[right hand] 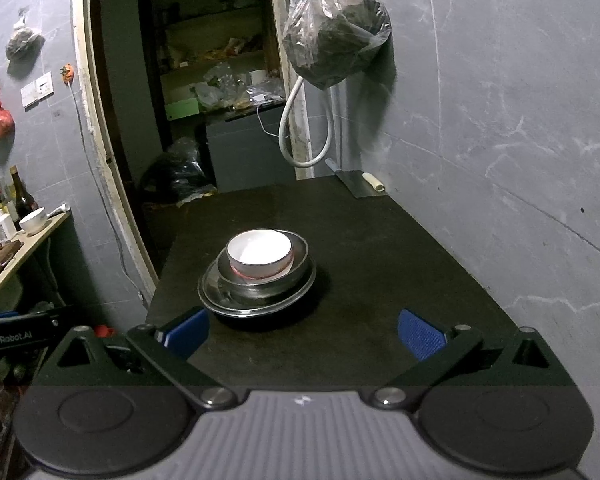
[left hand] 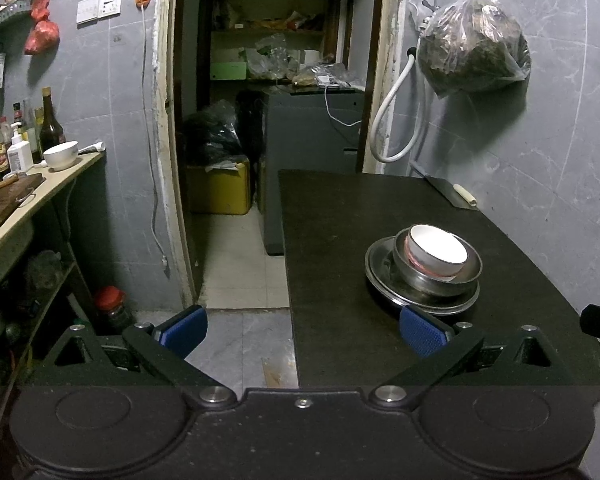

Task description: Organize plates and bowls

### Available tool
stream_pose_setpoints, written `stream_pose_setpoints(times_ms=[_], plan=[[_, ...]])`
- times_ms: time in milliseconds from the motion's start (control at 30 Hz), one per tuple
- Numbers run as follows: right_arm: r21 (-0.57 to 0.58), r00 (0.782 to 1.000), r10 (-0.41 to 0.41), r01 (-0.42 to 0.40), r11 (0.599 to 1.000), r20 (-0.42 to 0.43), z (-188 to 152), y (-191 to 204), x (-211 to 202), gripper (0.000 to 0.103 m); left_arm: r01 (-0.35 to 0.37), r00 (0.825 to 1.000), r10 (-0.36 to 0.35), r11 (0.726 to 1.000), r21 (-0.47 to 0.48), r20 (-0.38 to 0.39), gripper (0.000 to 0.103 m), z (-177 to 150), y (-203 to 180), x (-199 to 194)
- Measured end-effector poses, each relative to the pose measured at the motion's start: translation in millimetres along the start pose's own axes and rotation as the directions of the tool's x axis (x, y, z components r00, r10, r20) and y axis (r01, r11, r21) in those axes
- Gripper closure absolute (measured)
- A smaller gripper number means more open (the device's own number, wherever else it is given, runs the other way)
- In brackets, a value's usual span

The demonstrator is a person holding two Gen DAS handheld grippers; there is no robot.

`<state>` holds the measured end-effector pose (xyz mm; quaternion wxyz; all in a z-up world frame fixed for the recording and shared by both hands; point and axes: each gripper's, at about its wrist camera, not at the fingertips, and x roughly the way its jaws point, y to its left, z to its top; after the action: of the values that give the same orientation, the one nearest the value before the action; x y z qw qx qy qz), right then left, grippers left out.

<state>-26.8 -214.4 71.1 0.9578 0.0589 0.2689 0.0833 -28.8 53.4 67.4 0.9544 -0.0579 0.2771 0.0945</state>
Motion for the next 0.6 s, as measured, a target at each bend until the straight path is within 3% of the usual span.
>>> stream_pose_setpoints(times_ms=[600], plan=[[0.009, 1.0, -0.009, 0.009, 1.0, -0.023, -4.6, 3.1, 0.2, 0.0, 0.003, 1.0, -0.003, 1.0, 0.007, -0.016, 0.001, -4.1, -0.3, 3.5]])
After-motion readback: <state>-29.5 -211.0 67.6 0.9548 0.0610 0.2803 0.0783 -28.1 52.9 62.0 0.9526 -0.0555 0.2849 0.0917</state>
